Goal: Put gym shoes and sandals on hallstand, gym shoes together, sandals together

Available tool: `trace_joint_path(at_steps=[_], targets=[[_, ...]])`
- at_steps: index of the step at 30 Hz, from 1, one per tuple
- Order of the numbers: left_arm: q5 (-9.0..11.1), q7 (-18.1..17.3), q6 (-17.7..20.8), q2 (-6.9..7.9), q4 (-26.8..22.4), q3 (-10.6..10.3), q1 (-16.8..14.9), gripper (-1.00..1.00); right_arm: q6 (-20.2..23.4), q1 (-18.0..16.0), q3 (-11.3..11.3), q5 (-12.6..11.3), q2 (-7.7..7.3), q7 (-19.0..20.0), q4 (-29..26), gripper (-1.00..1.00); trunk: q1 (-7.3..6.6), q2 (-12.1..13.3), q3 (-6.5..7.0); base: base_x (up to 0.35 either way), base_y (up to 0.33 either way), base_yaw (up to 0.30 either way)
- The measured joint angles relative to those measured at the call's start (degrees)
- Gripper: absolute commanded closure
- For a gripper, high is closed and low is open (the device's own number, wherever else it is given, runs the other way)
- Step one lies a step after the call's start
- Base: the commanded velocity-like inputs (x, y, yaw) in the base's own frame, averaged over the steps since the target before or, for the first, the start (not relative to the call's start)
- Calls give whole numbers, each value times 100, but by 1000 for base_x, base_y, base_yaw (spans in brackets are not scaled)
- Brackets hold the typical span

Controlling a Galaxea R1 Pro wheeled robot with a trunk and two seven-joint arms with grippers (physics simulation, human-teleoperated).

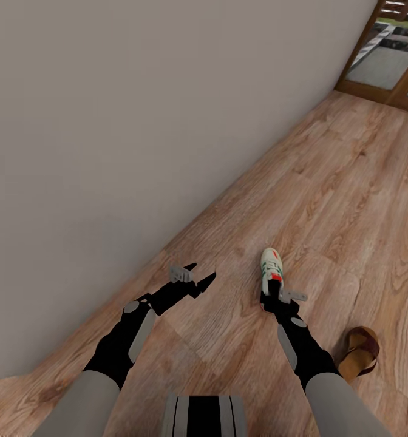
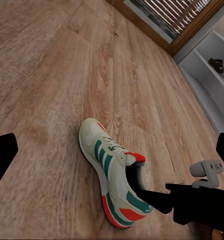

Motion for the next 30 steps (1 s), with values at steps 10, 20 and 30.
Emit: trace_joint_path(at_steps=[10,20,30], targets=[[-8,0,0,3,-5,8,0,-100,-4,0,0,0,0,0,0,-100,26,-13,-316,0,0,0],[-9,0,0,4,-4,9,0,-100,-5,0,0,0,0,0,0,-100,51,-27,-631,0,0,0],[-7,7,0,2,-5,9,0,-100,2,0,0,1,0,0,0,-100,59,-31,-739,0,0,0]])
